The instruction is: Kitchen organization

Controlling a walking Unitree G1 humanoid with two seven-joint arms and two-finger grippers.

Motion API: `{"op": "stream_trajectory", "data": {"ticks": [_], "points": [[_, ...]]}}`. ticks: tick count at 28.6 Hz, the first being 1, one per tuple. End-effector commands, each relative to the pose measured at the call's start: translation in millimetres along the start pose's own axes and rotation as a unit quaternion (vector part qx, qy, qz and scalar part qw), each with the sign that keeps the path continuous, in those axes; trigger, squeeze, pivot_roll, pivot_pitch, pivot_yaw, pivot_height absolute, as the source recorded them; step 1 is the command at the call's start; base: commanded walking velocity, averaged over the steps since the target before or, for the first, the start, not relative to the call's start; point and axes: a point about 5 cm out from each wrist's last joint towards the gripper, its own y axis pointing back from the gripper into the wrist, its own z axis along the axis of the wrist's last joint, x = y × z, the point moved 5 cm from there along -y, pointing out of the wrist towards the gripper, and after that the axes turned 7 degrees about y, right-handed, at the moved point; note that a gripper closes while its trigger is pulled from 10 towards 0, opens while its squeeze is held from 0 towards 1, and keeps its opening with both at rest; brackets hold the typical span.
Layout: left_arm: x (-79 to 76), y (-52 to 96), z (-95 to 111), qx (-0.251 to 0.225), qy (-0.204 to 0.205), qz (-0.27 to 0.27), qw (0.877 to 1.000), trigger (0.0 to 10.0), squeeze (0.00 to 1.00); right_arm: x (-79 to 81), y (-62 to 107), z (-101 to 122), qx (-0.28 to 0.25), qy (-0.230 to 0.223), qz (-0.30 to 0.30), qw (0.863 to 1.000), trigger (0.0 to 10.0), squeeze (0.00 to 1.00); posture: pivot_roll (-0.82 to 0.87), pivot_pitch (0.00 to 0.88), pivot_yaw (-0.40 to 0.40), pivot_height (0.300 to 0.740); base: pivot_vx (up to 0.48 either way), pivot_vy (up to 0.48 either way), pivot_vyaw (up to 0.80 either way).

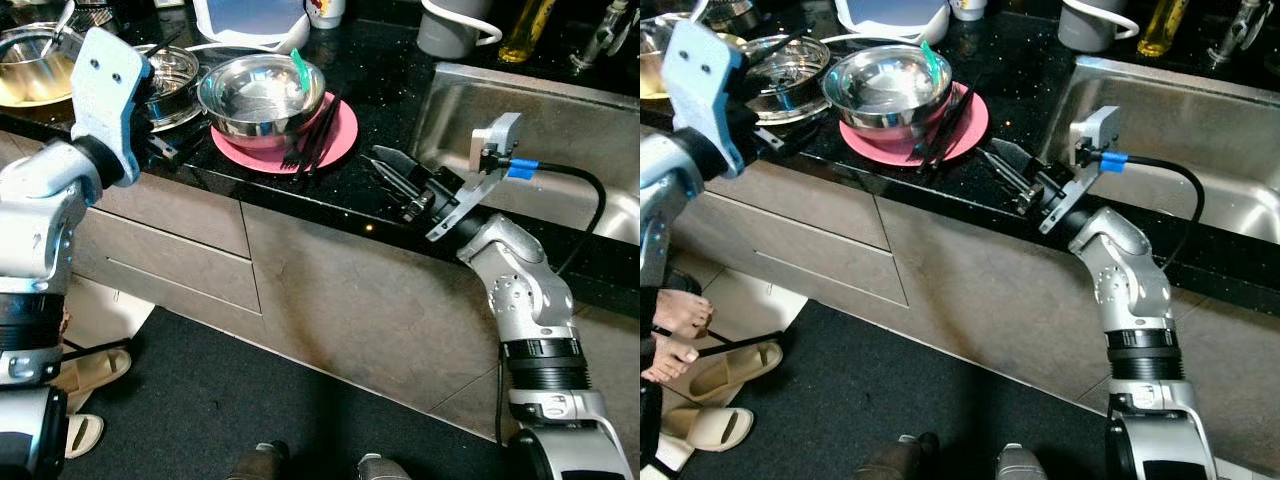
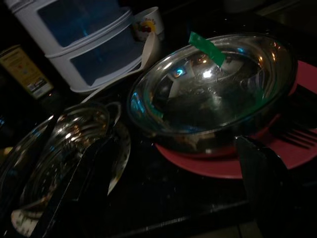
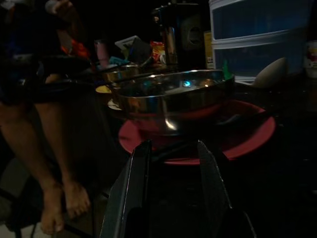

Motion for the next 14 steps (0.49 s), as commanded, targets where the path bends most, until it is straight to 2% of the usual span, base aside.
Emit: {"op": "stream_trajectory", "data": {"ticks": [1, 3, 7, 9, 11, 14], "points": [[0.9, 0.4, 1.7, 0.003, -0.014, -0.007, 1.0, 10.0, 0.0, -2.0, 2.8, -2.4, 0.005, 0.007, -0.001, 1.0, 10.0, 0.0, 0.01, 0.152, -0.031, 0.74, 0.0, 0.0, 0.0], [-0.3, -4.6, 9.9, -0.005, -0.025, -0.023, 0.999, 10.0, 0.0, -7.1, 6.8, -1.9, 0.012, 0.015, -0.006, 1.0, 10.0, 0.0, 0.01, 0.158, -0.035, 0.74, 0.0, 0.0, 0.0], [0.6, -13.1, 12.9, -0.002, -0.04, -0.048, 0.998, 10.0, 0.0, -8.8, 8.0, -0.8, 0.015, 0.02, -0.007, 1.0, 10.0, 0.0, 0.01, 0.161, -0.033, 0.74, 0.0, 0.0, 0.0], [-2.3, -20.4, 13.6, 0.001, -0.05, -0.081, 0.995, 10.0, 0.0, -8.3, 8.4, 0.2, 0.015, 0.023, -0.005, 1.0, 10.0, 0.0, 0.01, 0.164, -0.032, 0.74, 0.0, 0.0, 0.0], [-2.3, -20.4, 13.6, 0.001, -0.05, -0.081, 0.995, 10.0, 0.0, -8.3, 8.4, 0.2, 0.015, 0.023, -0.005, 1.0, 10.0, 0.0, 0.01, 0.164, -0.032, 0.74, 0.0, 0.0, 0.0], [-9.5, -27.8, 10.8, 0.014, -0.041, -0.134, 0.99, 10.0, 0.0, -6.9, 9.5, 1.0, 0.014, 0.026, -0.003, 1.0, 10.0, 0.0, 0.0, 0.169, -0.028, 0.74, 0.0, 0.0, 0.0]]}}
